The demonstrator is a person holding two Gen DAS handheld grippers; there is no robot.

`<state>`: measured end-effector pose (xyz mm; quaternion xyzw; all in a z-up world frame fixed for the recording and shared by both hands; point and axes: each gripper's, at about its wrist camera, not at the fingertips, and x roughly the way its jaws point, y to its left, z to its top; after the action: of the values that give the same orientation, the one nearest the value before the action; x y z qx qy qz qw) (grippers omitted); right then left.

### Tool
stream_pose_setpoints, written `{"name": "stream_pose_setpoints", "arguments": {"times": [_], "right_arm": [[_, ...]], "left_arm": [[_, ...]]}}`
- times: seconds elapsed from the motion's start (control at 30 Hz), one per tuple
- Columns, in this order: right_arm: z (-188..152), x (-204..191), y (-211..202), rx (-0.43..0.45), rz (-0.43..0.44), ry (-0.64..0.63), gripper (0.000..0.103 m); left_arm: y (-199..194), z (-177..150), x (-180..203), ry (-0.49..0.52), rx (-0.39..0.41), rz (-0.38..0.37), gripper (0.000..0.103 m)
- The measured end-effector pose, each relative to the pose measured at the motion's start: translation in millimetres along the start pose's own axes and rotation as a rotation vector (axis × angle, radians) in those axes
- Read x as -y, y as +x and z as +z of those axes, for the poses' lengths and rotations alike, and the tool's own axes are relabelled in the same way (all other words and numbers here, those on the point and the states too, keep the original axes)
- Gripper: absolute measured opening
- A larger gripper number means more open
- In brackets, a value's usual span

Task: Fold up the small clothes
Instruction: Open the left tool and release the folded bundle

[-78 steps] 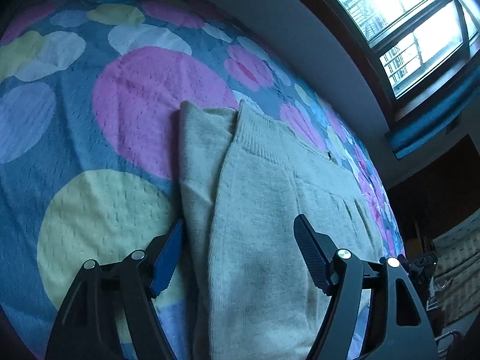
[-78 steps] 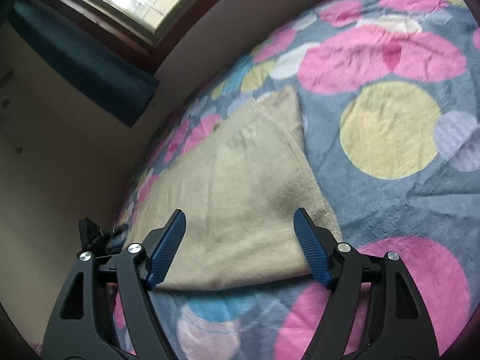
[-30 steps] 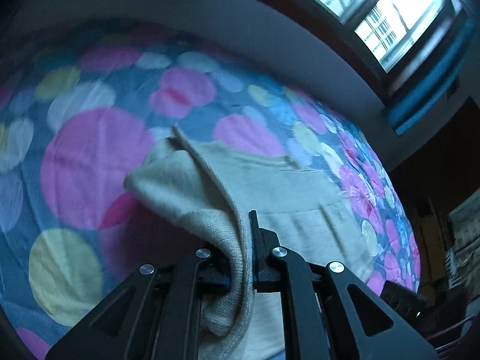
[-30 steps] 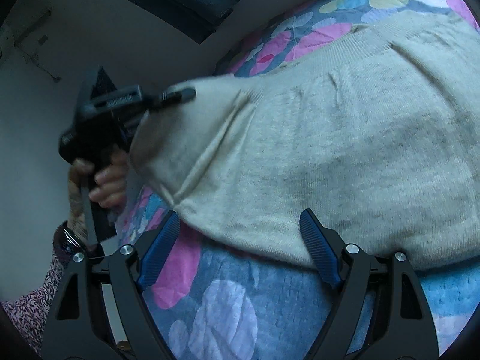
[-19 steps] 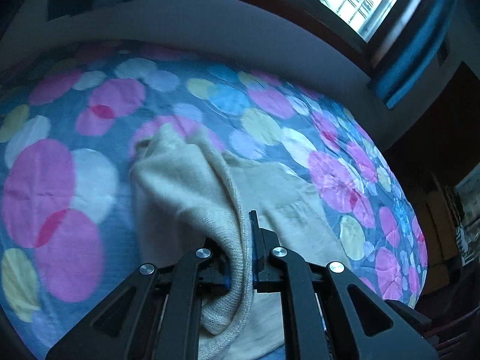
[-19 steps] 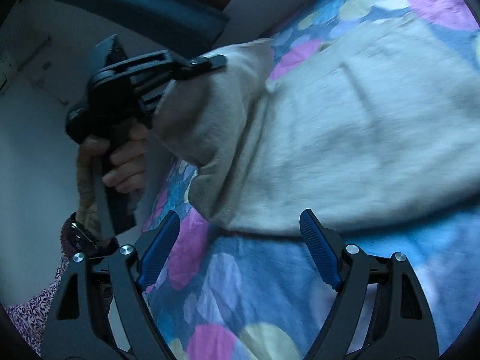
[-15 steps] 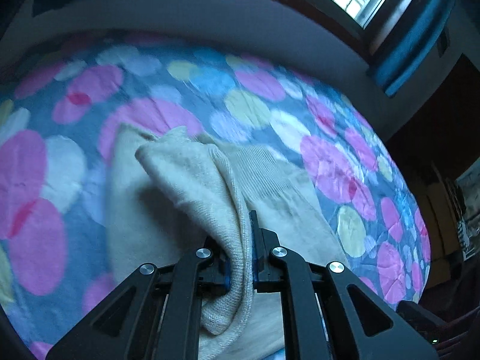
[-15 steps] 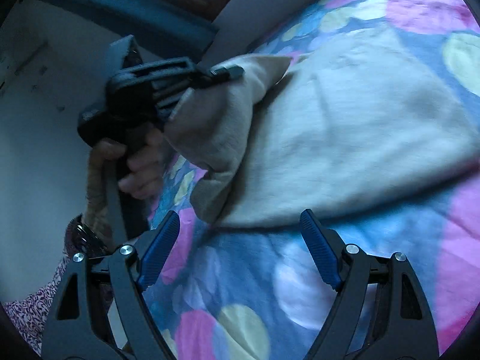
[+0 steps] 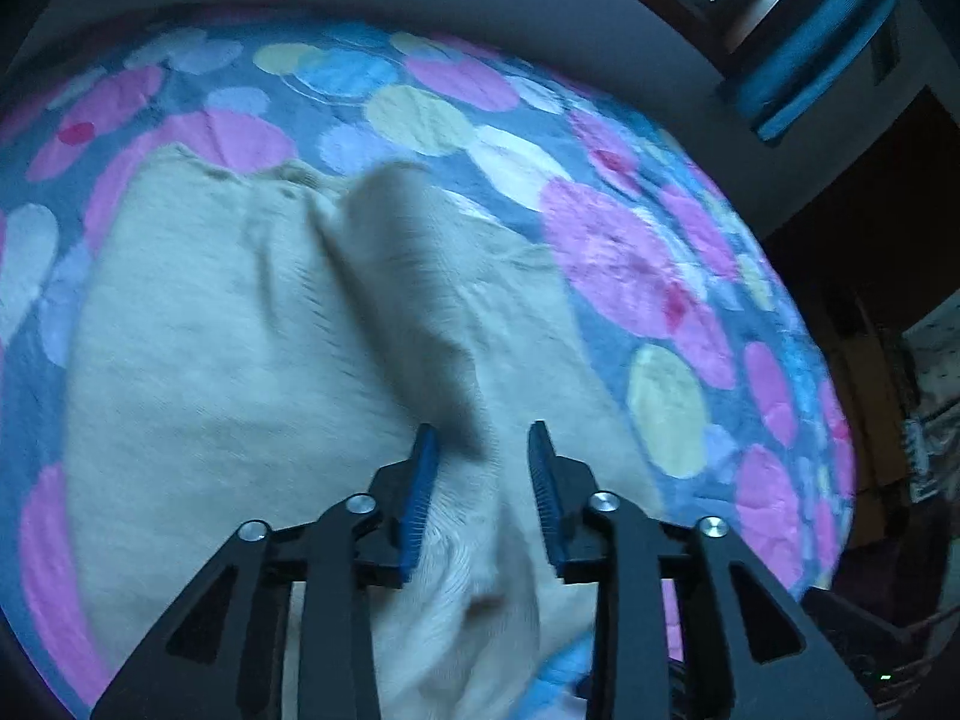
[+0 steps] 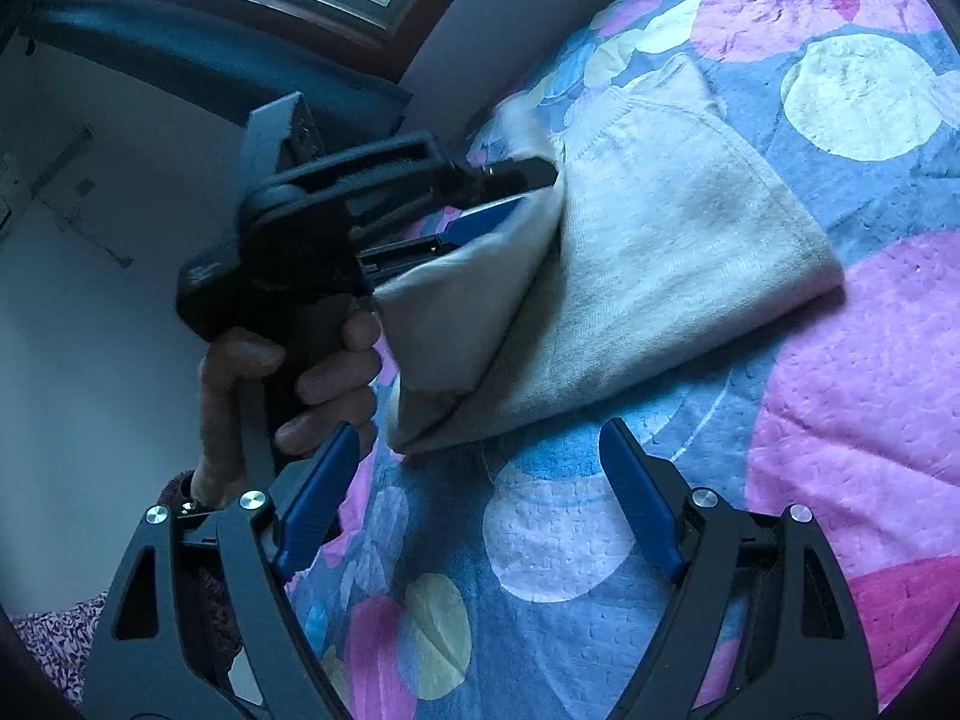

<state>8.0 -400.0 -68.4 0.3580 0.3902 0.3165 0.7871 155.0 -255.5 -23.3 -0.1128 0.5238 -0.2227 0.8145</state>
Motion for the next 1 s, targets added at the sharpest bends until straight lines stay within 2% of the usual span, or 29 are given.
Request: {"name": "stream_pose_setpoints", "arguments": {"times": [0.07, 0.2, 0.3, 0.4, 0.5, 0.67, 0.8, 0.87, 1.0], "right_arm": [[1.1, 2.7, -2.8, -0.001, -0.001, 0.000, 0.082], [0.4, -0.6, 1.0, 0.002, -0.016, 0.001, 0.082], [2.5, 0.3, -4.3, 0.007, -0.016, 0.017, 0.082], [5.8, 1.6, -13.7, 0.020, -0.005, 0.041, 0.082], [11.5, 0.9, -23.0, 0.029, 0.021, 0.067, 0.082], [38.7, -3.7, -26.0, 0.044, 0.047, 0.104, 0.082], [69.8, -3.9, -3.1, 0.002, 0.018, 0.132, 0.082], [85.4, -0.2, 17.6, -0.035, 0.032, 0.164, 0.082], [107.4, 12.0, 50.5, -0.094, 0.004, 0.211, 0.082]], "left_arm": [[-3.5, -2.5, 7.2, -0.002, -0.007, -0.038, 0.041], [-25.9, -6.3, 14.8, 0.025, 0.044, -0.063, 0.054], [-54.5, -11.5, 5.7, 0.047, 0.122, -0.038, 0.068], [-79.1, -21.3, -14.1, 0.064, 0.184, 0.000, 0.072], [-95.9, -36.8, -38.1, 0.065, 0.226, 0.036, 0.074], [-110.9, -73.1, -74.6, 0.074, 0.244, 0.075, 0.074], [-112.6, -99.1, -91.1, 0.076, 0.243, 0.081, 0.074], [-111.9, -107.2, -94.8, 0.084, 0.240, 0.082, 0.074], [-108.9, -121.5, -100.3, 0.089, 0.228, 0.071, 0.074]]}}
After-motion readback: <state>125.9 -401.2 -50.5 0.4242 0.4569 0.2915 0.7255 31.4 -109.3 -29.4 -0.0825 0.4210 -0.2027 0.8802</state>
